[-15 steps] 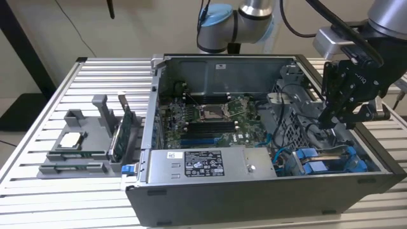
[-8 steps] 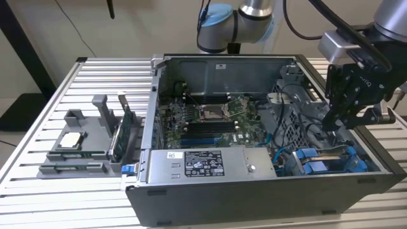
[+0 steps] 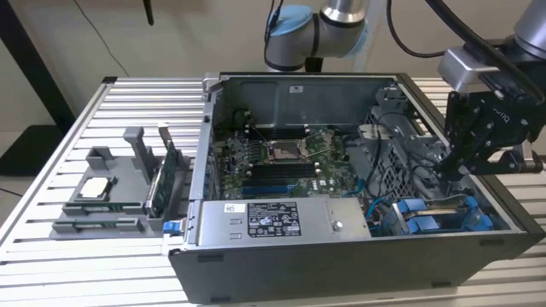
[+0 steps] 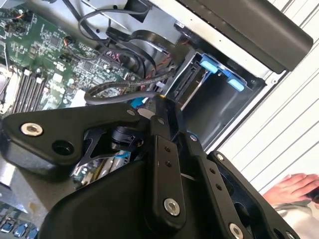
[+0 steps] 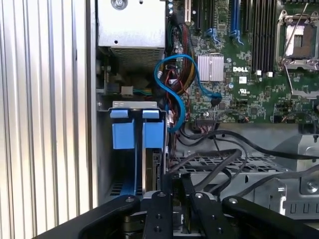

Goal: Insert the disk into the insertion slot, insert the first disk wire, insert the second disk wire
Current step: 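Insert the first disk wire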

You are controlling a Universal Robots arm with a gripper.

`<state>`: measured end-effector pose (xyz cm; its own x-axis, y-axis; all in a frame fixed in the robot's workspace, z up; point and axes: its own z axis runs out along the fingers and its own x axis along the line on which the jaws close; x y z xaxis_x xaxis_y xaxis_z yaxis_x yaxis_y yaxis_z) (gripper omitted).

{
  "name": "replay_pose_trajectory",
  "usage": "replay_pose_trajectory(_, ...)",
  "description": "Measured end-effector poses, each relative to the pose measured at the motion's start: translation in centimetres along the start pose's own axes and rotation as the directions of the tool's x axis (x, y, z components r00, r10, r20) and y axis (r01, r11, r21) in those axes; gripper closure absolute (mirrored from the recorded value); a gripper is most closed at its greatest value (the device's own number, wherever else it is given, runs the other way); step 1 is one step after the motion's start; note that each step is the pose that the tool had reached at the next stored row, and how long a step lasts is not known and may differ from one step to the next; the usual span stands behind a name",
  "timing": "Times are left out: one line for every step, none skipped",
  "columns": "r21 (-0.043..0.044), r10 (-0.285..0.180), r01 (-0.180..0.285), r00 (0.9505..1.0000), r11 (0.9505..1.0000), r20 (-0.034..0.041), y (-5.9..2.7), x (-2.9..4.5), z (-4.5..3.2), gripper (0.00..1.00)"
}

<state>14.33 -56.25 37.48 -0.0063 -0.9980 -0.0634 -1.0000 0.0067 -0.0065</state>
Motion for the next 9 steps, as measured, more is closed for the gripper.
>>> replay_pose_trajectory(-0.0002,0.000,0.000,1.0000,1.0000,-0.0002,-0.09,0.07,0.02,0.81)
replay_pose_trajectory(-0.0004,0.000,0.000,1.0000,1.0000,-0.0003,-0.18,0.15,0.04,0.81)
replay_pose_trajectory(-0.0005,0.000,0.000,1.0000,1.0000,-0.0006,-0.25,0.21,0.06,0.81)
replay_pose_trajectory(-0.0006,0.000,0.000,1.0000,1.0000,-0.0009,-0.30,0.26,0.08,0.81)
replay_pose_trajectory(-0.0007,0.000,0.000,1.0000,1.0000,-0.0013,-0.35,0.30,0.11,0.81)
replay_pose_trajectory(-0.0006,0.000,0.000,1.0000,1.0000,-0.0015,-0.37,0.33,0.15,0.81)
replay_pose_trajectory(-0.0006,0.000,0.000,1.0000,1.0000,-0.0020,-0.37,0.34,0.17,0.81)
replay_pose_trajectory(-0.0006,0.000,0.000,1.0000,1.0000,-0.0024,-0.38,0.35,0.17,0.81)
replay_pose_trajectory(-0.0006,0.000,0.000,1.0000,1.0000,-0.0024,-0.39,0.35,0.18,0.81)
